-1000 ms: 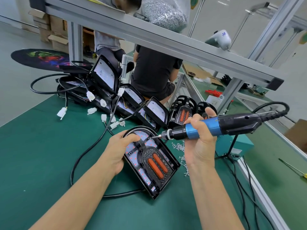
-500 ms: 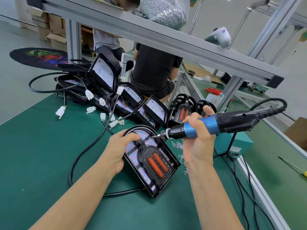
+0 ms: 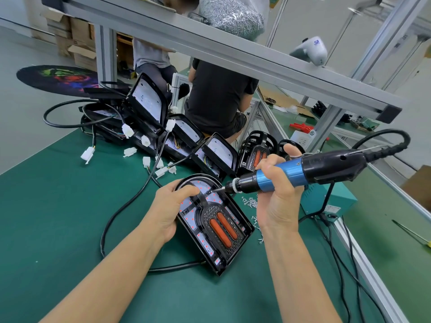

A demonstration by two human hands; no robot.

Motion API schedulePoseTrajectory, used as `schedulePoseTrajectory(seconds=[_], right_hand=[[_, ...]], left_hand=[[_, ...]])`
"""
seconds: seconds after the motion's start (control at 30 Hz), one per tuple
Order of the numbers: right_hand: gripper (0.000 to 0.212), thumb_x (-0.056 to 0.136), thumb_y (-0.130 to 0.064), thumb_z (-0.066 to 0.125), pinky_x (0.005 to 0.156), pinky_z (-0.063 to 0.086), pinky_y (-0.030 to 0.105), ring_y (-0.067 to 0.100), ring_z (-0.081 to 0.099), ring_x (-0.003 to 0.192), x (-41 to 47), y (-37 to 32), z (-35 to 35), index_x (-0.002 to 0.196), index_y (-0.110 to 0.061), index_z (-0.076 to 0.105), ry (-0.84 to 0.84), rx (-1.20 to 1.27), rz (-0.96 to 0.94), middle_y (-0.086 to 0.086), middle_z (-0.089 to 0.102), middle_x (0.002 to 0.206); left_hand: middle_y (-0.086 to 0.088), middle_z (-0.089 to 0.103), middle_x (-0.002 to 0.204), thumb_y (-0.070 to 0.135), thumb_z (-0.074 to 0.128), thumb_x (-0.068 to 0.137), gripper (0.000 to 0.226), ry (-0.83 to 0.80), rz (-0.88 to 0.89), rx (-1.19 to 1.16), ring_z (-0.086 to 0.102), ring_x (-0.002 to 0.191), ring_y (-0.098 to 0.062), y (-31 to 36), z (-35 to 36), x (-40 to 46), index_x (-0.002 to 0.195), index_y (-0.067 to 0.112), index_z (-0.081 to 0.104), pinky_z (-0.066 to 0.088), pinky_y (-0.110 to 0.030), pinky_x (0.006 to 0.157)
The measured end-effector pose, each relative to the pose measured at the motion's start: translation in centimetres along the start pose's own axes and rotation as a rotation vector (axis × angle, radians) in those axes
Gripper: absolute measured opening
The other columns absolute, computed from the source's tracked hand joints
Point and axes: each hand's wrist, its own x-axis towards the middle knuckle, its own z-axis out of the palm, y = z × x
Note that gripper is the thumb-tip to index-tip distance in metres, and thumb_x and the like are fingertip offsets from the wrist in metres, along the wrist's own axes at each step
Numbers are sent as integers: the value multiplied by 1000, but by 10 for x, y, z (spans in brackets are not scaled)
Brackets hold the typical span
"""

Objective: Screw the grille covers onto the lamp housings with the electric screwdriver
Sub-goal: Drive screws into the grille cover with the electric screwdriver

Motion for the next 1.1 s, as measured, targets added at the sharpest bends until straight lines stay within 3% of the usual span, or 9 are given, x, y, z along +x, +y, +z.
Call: schedulePoseTrajectory(seconds=[0.1,0.3,0.47,0.67,0.87,0.97,1.1], right_hand=[[46,74,3,60,79,49,25,14,52,75,-4,-1,0,111,-22,51,-27,-56,-127,-3,52,73],[46,73,4,59,80,48,26,15,51,74,-6,0,3,110,-22,50,-67,-84,-110,-3,52,73],[46,72,7,56,79,48,24,15,51,73,-7,0,5,110,-20,49,-140,-94,-113,3,48,75],[48,74,5,57,85,44,29,15,52,76,-1,-2,6,114,-20,48,-203,-91,-81,-4,55,72],[41,74,2,68,76,51,23,9,57,73,5,-1,7,101,-20,48,-123,-56,-46,-7,56,76],[38,77,2,71,84,49,26,10,57,77,3,3,6,100,-20,51,-89,-53,-33,-7,57,77],[32,82,3,70,89,47,32,12,58,76,-1,7,7,98,-21,54,-30,-69,-39,-4,57,78]], left_hand=[[-2,67,68,-1,64,76,26,4,6,0,61,64,-18,1,1,-1,59,19,69,51,-30,67],[-1,67,68,0,64,77,27,7,12,7,61,63,-16,0,0,-2,59,19,68,49,-30,68],[-4,66,68,-3,62,77,25,24,20,-21,61,62,-18,-2,0,-2,62,16,67,51,-25,60],[-6,69,76,-1,64,77,14,57,16,0,60,74,-24,-4,0,-3,73,11,68,48,-40,84],[-6,72,81,2,66,76,13,109,4,10,62,81,-25,-7,-2,-2,72,13,71,46,-46,95],[-4,71,77,2,67,76,16,137,-10,-3,61,79,-24,-9,-5,-1,67,15,71,46,-44,92],[-1,68,67,1,66,77,16,175,-11,-24,60,63,-16,-14,-9,1,65,12,68,49,-33,75]])
